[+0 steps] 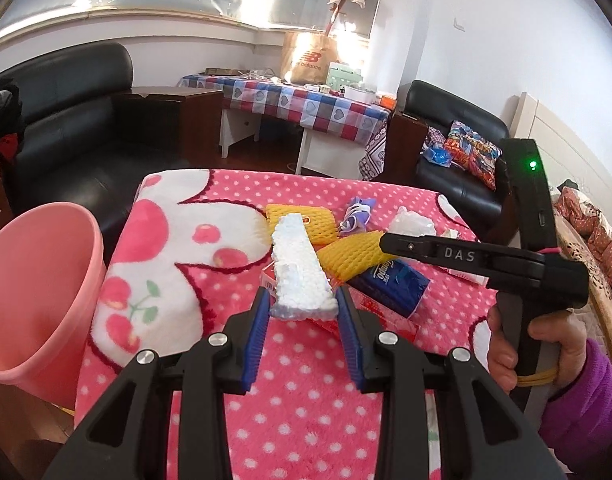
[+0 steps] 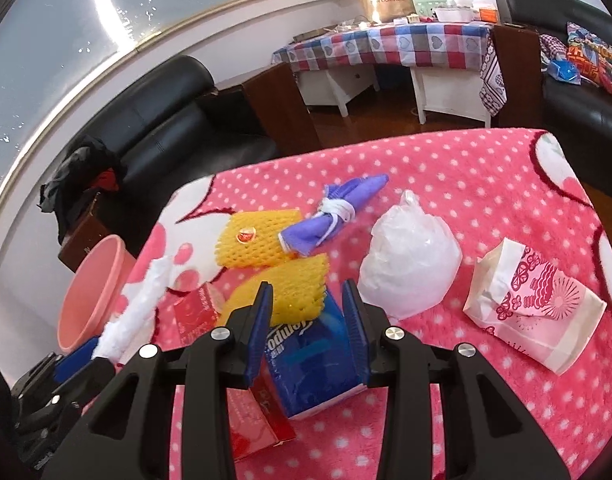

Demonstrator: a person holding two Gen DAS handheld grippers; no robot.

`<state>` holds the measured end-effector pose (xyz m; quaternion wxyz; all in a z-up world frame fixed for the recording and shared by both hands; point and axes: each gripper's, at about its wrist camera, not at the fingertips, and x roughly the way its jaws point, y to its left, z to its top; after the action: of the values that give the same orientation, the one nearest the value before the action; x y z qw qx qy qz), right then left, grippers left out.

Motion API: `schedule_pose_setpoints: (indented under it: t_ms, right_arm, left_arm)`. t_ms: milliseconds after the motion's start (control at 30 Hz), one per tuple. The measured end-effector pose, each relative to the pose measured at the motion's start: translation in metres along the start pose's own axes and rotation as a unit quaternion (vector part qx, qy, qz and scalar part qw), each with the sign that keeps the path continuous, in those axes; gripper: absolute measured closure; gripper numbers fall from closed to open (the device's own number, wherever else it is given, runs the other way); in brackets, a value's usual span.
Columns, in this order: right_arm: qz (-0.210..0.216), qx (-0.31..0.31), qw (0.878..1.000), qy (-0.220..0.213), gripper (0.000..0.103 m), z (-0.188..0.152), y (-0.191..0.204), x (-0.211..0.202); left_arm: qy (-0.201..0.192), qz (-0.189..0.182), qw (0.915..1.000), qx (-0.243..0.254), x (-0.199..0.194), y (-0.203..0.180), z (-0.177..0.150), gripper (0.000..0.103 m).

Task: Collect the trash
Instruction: 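Grasp the white foam strip with the left tool while the right tool grasps the yellow foam net, then carry the foam strip and yellow net over the pink bucket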

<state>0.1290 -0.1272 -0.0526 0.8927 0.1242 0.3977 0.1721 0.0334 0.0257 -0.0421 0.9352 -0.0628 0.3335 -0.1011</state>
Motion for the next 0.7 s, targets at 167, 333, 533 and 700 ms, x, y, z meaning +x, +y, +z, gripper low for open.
schedule_pose_setpoints:
  t_ms: [167,333,533,700]
  right_arm:
    - [-0.001,-0.008,1.000,0.001,0.093,-0.004,0.004,-0.001]
    - [0.001,-0.018,1.000,-0.016,0.097,-0.007,0.010,-0.015]
    - [0.000,-0.038,0.998,-0.050,0.098,-0.011,0.022,-0.044]
    - [0.003,-0.049,0.996,-0.074,0.098,-0.009,0.032,-0.069]
  left_arm:
    - [-0.003,0.000,1.0000,-0.006,-0.004,0.003,-0.001,0.070]
    - [-0.009,0.001,0.9999,-0.009,-0.009,0.005,-0.002,0.070]
    - [-0.018,0.002,0.9998,-0.012,-0.019,0.006,-0.003,0.070]
    - [-0.026,0.003,0.9995,-0.015,-0.027,0.007,-0.003,0.070]
